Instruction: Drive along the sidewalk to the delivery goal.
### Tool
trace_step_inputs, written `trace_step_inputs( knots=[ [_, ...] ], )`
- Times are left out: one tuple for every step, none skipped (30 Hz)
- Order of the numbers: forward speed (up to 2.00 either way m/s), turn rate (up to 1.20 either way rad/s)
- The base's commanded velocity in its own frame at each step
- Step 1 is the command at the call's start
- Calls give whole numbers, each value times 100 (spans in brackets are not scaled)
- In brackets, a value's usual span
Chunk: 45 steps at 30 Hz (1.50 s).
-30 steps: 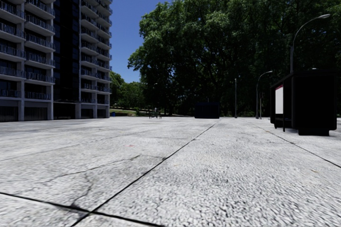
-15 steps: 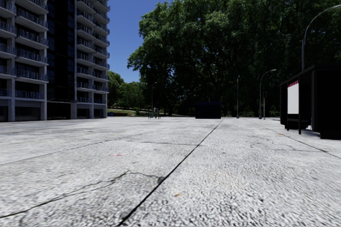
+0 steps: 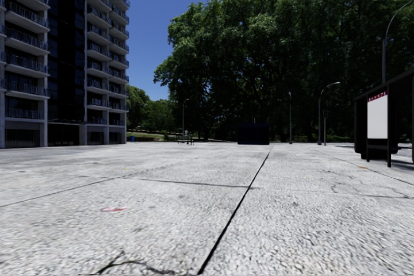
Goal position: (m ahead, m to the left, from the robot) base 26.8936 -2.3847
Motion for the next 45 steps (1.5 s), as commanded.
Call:
trace_step_inputs(
  knots=[
    [200,-45],
    [200,-42],
    [200,-42],
    [200,0],
    [200,0],
    [200,0],
    [200,0],
    [200,0],
    [200,0],
    [200,0],
    [200,0],
    [200,0],
    [200,0],
    [200,0],
    [200,0],
    [200,0],
    [200,0],
    [200,0],
    [200,0],
    [200,0],
    [200,0],
    [200,0],
    [200,0],
    [200,0],
    [200,0],
    [200,0],
    [200,0],
    [200,0],
    [200,0],
    [200,0],
    [200,0],
    [200,0],
    [200,0],
    [200,0],
    [200,0],
    [200,0],
    [200,0],
    [200,0],
    [200,0],
    [200,0],
    [200,0],
    [200,0],
    [200,0],
    [200,0],
    [200,0]
  ],
)
